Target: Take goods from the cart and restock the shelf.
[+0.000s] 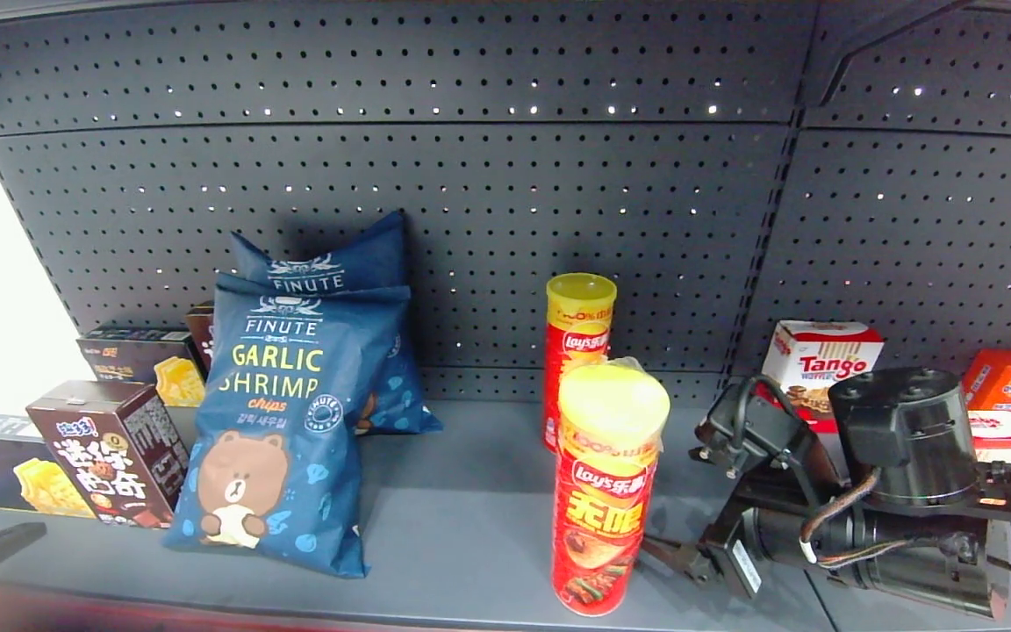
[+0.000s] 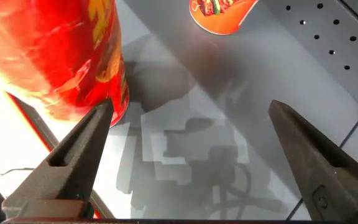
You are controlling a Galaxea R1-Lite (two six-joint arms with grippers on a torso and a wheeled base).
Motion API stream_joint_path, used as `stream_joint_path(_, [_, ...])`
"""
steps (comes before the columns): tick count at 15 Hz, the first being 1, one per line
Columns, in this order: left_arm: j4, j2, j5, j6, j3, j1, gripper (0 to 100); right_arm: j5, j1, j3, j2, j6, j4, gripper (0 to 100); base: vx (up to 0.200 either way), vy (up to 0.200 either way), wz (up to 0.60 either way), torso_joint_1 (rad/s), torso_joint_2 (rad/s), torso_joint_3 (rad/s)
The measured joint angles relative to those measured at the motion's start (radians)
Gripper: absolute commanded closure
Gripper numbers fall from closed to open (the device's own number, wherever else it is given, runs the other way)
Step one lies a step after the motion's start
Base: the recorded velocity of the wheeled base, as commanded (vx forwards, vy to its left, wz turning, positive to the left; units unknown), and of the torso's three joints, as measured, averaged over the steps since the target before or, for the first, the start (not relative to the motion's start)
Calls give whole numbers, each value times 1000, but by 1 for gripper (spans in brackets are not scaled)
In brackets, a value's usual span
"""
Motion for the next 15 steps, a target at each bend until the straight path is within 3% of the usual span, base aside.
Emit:
stream_joint_path(7, [0, -1, 1, 0, 10, 1, 0, 0, -8, 40, -33, 3, 1, 0, 0, 0, 0, 0, 0, 0])
stream_joint_path(15, [0, -2, 2, -1, 15, 2, 0, 6, 47, 37, -59, 5, 0, 0, 0, 0, 0, 0, 0, 0])
